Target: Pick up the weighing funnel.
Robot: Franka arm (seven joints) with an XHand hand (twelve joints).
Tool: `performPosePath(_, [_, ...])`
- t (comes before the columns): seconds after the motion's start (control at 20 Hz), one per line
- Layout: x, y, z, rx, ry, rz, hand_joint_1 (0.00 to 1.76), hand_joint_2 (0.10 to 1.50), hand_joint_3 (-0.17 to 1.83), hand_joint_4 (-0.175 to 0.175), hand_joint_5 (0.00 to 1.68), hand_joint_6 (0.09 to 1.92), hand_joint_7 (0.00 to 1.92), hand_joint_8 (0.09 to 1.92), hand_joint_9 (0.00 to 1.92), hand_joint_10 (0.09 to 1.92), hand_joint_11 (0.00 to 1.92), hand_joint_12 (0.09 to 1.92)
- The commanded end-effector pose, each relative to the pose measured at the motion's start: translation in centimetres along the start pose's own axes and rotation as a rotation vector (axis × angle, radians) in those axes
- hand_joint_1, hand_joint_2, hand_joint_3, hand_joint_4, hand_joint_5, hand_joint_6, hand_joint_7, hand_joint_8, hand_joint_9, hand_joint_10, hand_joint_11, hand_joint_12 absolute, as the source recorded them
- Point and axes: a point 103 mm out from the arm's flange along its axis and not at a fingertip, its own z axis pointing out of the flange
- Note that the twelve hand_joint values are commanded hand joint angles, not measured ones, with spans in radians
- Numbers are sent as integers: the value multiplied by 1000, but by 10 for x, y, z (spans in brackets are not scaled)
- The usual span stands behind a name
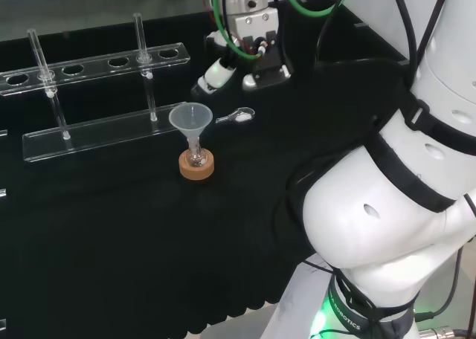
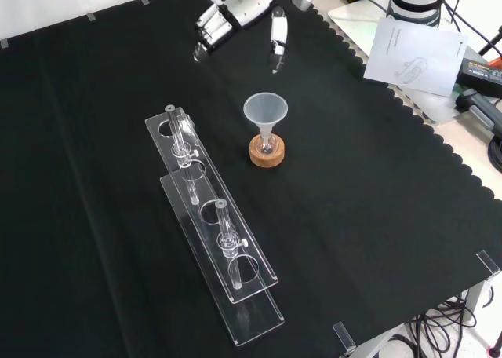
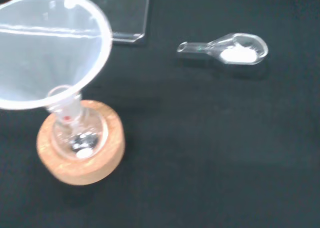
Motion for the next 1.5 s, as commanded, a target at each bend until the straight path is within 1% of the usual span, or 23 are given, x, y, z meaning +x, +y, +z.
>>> performPosePath(0.05, [-32,9,-6,13,10,12,585,732,115,-55,168,87,39,626,281,723,156,1453])
performPosePath(0.25, [-48,17,-7,-2,21,31,585,735,118,-56,180,87,67,655,306,719,184,1436])
performPosePath(0.35, [-59,24,-8,-22,14,54,641,754,135,-57,242,87,127,678,365,704,230,1409])
performPosePath(0.45, [-75,31,-8,-31,12,63,731,764,171,-53,337,87,205,684,446,661,280,1379])
performPosePath(0.6, [-93,45,-6,-22,13,72,813,744,248,-47,441,87,278,667,523,603,329,1351])
performPosePath(0.8, [-106,67,10,1,22,67,838,692,362,-46,482,87,319,659,560,573,361,1336])
performPosePath(1.1, [-107,96,38,29,31,51,818,661,407,-47,496,87,333,663,579,569,383,1327])
performPosePath(1.4, [-96,120,71,67,9,3,825,642,440,-45,518,87,338,667,592,565,392,1323])
performPosePath(1.5, [-93,126,79,71,0,-8,833,638,442,-43,530,87,346,669,601,567,398,1324])
